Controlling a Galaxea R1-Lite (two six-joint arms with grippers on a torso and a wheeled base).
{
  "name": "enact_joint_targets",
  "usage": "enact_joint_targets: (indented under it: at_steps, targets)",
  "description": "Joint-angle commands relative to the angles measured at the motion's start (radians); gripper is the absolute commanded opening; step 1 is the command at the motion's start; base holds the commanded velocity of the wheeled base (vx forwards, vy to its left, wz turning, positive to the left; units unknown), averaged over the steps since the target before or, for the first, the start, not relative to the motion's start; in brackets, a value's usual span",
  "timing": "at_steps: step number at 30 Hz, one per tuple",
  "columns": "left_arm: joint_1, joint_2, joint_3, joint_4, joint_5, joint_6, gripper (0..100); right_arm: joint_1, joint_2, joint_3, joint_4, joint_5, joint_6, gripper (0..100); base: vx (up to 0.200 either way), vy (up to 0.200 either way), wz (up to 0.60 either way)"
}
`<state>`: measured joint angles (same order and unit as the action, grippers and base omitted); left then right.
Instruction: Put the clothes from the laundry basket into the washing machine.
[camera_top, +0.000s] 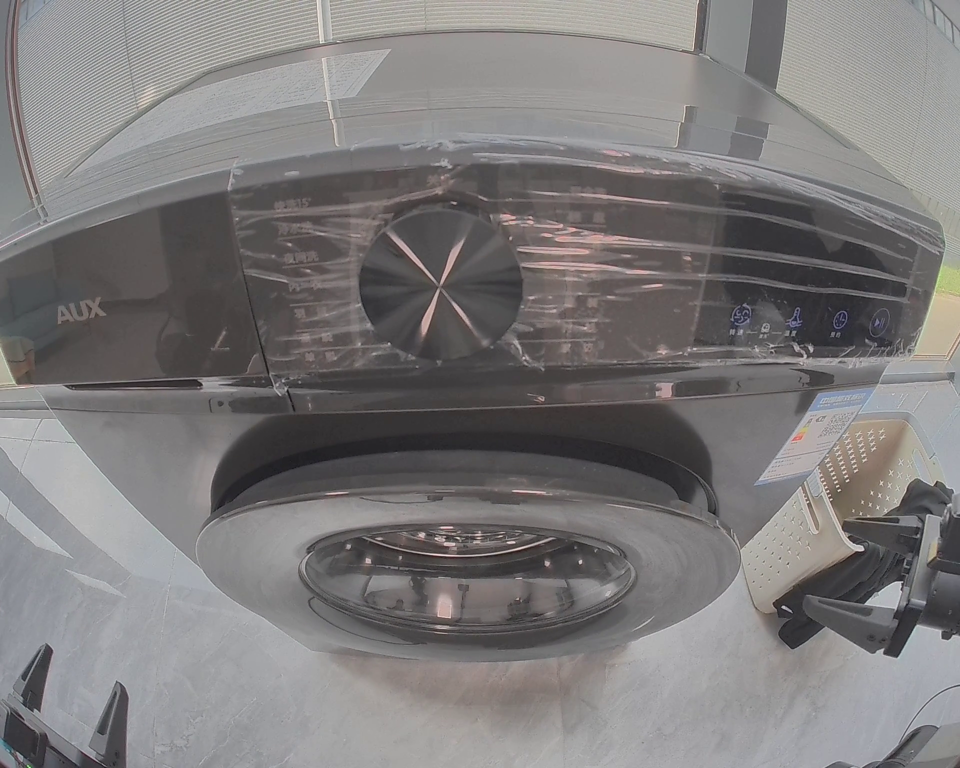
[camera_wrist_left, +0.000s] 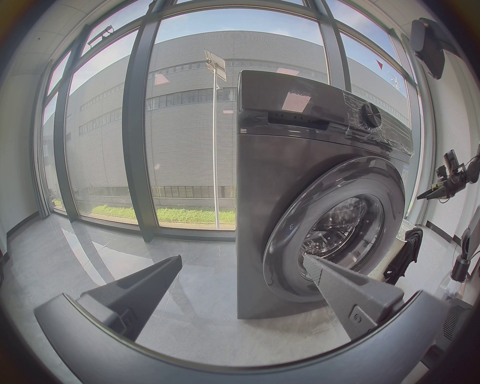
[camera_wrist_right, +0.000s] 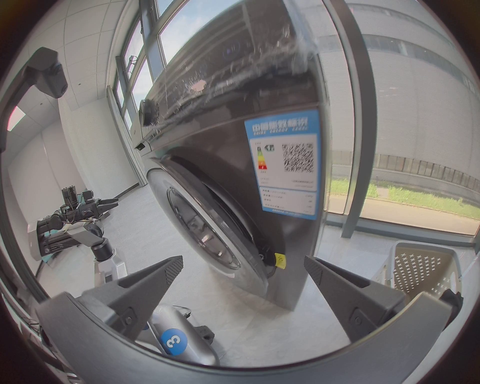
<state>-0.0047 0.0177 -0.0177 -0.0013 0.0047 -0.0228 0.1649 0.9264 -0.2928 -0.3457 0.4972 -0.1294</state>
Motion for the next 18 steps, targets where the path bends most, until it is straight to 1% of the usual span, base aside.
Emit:
enact_joint_targets:
  at_steps: [1,6,9,10,11,15,16,18]
  targets:
    - [0.0,-0.018,0.015,0.0,0.0,0.0,100,0.074,0.187,-0.02,-0.048,-0.005,0.004,100,0.0,0.0,0.0]
    - [0.0,-0.018,0.015,0.0,0.0,0.0,100,0.102,0.262,-0.054,-0.056,-0.011,0.005,100,0.0,0.0,0.0]
    - [0.0,-0.018,0.015,0.0,0.0,0.0,100,0.114,0.284,-0.068,-0.056,-0.032,0.014,100,0.0,0.0,0.0]
    - [-0.001,-0.018,0.015,0.0,0.0,0.0,100,0.131,0.29,-0.074,-0.056,-0.045,0.028,100,0.0,0.0,0.0]
    - [0.0,-0.018,0.015,0.0,0.0,0.0,100,0.14,0.292,-0.078,-0.056,-0.048,0.042,100,0.0,0.0,0.0]
    - [0.0,-0.018,0.015,0.0,0.0,0.003,100,0.183,0.335,-0.097,-0.062,-0.051,0.142,100,0.0,0.0,0.0]
    - [0.0,-0.018,0.015,0.0,0.0,0.003,100,0.191,0.341,-0.1,-0.071,-0.051,0.155,100,0.0,0.0,0.0]
    - [0.0,-0.018,0.015,0.0,0.0,0.003,100,0.209,0.358,-0.101,-0.104,-0.052,0.165,100,0.0,0.0,0.0]
